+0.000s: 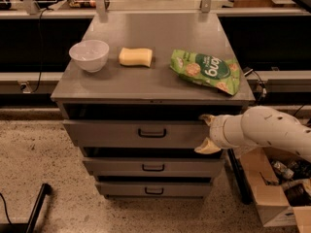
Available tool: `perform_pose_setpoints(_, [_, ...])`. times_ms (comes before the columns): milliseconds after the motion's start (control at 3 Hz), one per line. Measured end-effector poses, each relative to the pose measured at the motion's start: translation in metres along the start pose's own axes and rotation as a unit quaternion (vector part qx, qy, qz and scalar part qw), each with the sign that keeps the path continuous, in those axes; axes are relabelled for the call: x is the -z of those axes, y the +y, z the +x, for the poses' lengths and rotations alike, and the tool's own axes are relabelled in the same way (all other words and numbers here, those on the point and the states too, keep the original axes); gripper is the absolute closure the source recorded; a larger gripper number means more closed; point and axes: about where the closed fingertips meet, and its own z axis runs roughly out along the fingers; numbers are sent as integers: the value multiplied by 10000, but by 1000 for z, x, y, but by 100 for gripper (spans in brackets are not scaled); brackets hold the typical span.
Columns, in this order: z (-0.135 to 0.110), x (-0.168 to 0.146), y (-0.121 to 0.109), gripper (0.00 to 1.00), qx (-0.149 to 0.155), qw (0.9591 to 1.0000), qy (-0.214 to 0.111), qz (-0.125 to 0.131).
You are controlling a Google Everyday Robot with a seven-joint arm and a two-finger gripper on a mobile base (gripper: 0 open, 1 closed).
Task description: Open top drawer
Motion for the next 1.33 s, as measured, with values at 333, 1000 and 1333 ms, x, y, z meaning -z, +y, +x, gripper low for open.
perform_pose_setpoints(333, [-10,10,2,33,149,9999,-58,-50])
perform_pose_setpoints(1000, [-19,43,39,57,288,9982,-53,-523])
perform_pose_setpoints(1333, [-21,54,48,39,218,9983,-51,-542])
